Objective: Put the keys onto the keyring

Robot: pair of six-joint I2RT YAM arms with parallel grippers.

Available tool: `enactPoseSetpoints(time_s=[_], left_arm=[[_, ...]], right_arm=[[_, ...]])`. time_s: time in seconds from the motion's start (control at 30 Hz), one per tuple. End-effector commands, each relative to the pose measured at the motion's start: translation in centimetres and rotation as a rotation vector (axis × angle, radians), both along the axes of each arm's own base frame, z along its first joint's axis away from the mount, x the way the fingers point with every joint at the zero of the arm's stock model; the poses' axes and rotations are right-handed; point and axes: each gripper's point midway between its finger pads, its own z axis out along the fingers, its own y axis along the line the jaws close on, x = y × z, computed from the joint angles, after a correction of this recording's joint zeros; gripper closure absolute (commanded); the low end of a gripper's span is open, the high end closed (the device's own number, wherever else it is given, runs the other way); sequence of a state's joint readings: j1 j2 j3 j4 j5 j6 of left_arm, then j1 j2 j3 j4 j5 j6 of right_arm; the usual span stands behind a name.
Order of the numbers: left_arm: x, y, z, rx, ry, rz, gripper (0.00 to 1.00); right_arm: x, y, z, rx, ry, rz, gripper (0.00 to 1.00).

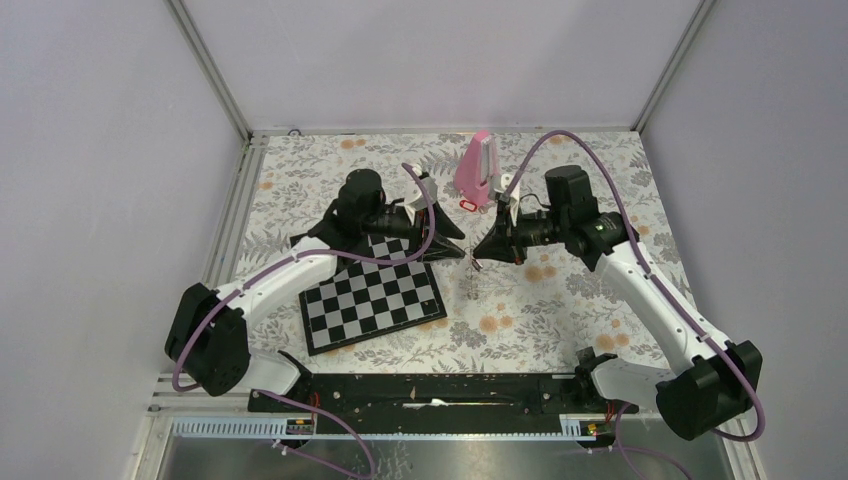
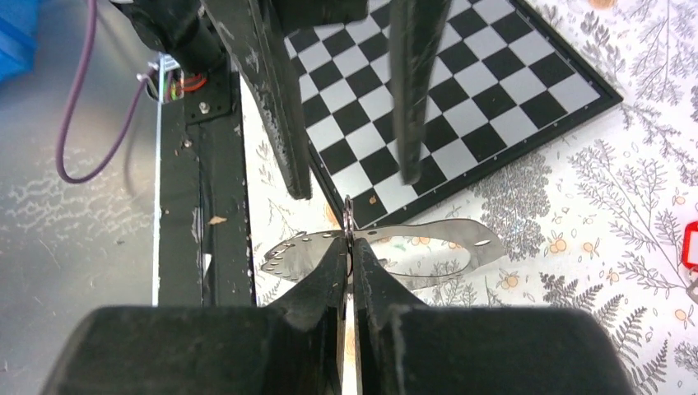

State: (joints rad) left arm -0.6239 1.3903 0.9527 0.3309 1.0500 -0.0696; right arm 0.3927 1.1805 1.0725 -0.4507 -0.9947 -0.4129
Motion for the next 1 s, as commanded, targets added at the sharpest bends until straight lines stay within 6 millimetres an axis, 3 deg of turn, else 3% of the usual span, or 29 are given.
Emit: enactPoseSetpoints(time_s=[0.0, 0.13, 0.37, 0.67, 0.97], left_arm=[[1.1, 0.2, 1.8, 0.033, -0.161, 0.011, 0.50], [1.2, 0.0, 1.7, 0.041, -0.165, 0.005, 0.44], [0.5, -1.0, 0.7, 0.055, -0.170, -0.024, 0.46], [0.1, -1.8, 0.2, 0.056, -0.159, -0.044, 0.64], [-0.2, -1.8, -0.2, 0.055, -0.151, -0.051, 0.74]], right_arm=[[-0.3, 0.0, -0.5, -0.104, -0.044, 0.011, 1.00], [-0.2, 0.2, -0.7, -0.141, -0.039, 0.008, 1.00], [0.1, 0.4, -0.5, -0.158, -0.043, 0.000, 1.00], [0.0, 0.6, -0.8, -0.149, -0.049, -0.003, 1.00], [-0.1, 0.5, -1.2, -0.143, -0.051, -0.006, 1.00]])
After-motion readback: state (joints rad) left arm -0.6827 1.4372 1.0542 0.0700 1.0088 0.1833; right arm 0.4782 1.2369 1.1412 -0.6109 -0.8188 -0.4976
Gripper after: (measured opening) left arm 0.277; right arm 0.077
